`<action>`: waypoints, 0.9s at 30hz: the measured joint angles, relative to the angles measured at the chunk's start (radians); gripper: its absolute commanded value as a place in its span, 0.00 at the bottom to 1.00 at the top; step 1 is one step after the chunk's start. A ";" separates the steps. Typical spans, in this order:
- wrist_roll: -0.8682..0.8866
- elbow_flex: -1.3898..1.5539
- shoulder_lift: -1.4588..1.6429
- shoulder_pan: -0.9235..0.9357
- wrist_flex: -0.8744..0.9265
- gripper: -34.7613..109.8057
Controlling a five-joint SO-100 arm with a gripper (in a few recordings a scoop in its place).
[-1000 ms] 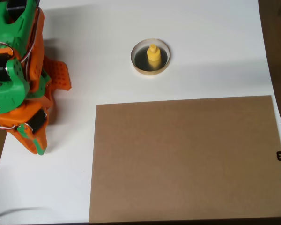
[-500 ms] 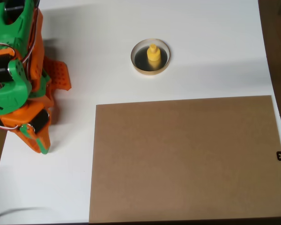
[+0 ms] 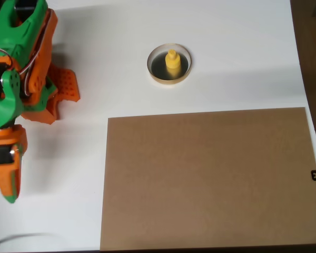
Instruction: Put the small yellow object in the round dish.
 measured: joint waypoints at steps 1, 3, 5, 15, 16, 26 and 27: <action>0.044 0.000 0.000 0.021 -0.008 0.24; 0.089 0.000 0.000 0.028 -0.015 0.24; 0.095 0.000 0.000 0.028 -0.018 0.24; 0.132 0.000 0.000 0.003 -0.028 0.24; 0.163 0.000 0.000 0.028 -0.032 0.24; 0.186 0.000 0.000 0.063 -0.032 0.24; 0.184 0.000 0.000 0.060 -0.032 0.24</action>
